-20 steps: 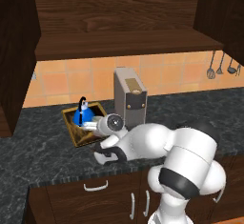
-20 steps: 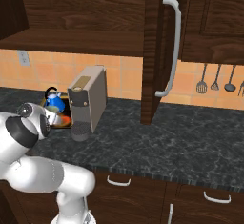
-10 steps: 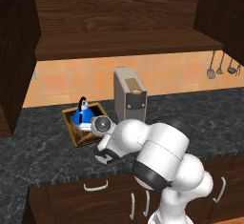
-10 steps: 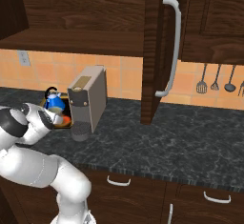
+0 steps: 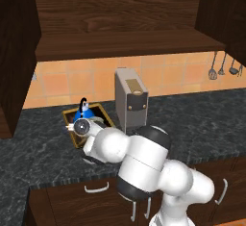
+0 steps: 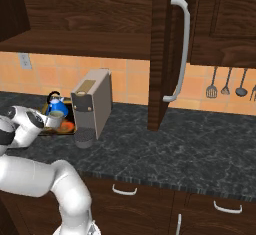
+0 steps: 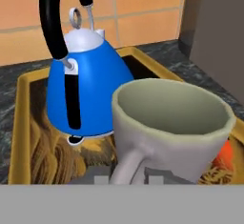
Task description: Pick the kettle from the counter and place it on the tray. Then pick the mug from the cabinet and place it on the tray. Then close the cabinet doors.
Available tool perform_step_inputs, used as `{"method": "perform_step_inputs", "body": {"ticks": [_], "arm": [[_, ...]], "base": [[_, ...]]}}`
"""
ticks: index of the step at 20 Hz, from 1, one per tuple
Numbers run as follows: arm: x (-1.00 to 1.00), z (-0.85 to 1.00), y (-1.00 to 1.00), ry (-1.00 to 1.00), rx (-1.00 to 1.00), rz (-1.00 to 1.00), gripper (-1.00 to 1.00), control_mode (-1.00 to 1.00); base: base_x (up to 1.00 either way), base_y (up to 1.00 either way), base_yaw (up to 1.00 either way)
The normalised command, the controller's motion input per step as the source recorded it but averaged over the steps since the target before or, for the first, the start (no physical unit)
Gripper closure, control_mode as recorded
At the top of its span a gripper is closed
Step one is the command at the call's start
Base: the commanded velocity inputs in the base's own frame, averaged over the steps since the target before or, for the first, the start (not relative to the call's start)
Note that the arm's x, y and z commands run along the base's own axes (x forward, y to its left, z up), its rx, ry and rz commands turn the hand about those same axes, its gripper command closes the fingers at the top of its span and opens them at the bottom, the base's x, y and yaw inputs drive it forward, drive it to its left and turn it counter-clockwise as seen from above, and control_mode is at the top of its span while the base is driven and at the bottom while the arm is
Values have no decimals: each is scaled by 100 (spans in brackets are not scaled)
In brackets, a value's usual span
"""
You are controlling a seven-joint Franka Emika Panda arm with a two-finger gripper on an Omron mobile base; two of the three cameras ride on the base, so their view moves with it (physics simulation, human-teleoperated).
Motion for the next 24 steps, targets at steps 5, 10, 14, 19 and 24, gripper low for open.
{"method": "perform_step_inputs", "body": {"ticks": [5, 10, 14, 19, 24], "arm": [[1, -72, 6, 6, -9, -10, 100, -100], [-2, -86, 0, 8, -8, -11, 100, -100], [-24, -77, 0, 15, 0, -14, 100, -100], [-22, -74, -1, 17, 0, -18, -100, -100], [-11, -10, -12, 10, 1, -16, -100, -100]], "base": [[0, 0, 0], [0, 0, 0], [0, 0, 0], [0, 0, 0], [0, 0, 0]]}}
